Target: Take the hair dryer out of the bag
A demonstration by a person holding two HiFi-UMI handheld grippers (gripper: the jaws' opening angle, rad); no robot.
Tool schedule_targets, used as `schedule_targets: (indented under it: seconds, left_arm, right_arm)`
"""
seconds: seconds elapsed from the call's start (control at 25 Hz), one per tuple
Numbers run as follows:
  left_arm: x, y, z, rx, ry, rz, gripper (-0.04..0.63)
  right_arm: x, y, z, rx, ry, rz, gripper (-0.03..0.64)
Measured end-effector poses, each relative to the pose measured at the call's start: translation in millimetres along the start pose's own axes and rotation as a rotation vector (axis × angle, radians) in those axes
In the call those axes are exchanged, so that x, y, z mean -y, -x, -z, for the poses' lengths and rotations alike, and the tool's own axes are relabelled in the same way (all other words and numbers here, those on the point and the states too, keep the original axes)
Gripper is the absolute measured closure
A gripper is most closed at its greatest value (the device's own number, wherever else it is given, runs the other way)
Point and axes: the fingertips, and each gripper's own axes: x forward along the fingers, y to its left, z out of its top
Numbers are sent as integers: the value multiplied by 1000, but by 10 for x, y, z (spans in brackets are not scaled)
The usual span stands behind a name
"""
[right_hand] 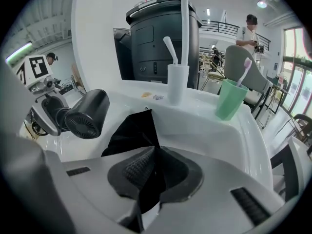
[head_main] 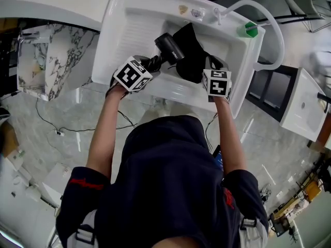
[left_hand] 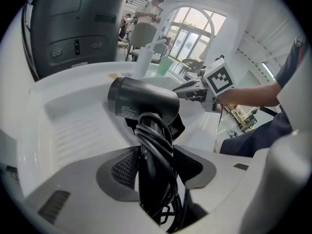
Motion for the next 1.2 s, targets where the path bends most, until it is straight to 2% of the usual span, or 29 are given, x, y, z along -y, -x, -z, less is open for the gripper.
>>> schedule_targets:
  seconds: [0.16, 0.44, 0.6, 0.92, 1.2]
  left_arm:
    - [-142, 100, 58, 30, 65, -40, 374]
    - [-407, 193, 185, 75, 255, -145, 374]
    - [-508, 232, 260, 115, 346, -179, 374]
    - [-733, 339, 279, 113, 418, -259, 374]
    - [-896, 368, 254, 112, 466, -286, 373]
  right_arm:
    - [-112, -49, -98, 4, 30, -18, 572]
    - [-272, -129, -209, -7, 79, -48, 572]
    - [-342, -175, -255, -14, 99, -64, 572]
    - [-438, -278, -314, -29, 132, -76, 573]
    - [-474, -309, -298, -48, 162, -86, 572]
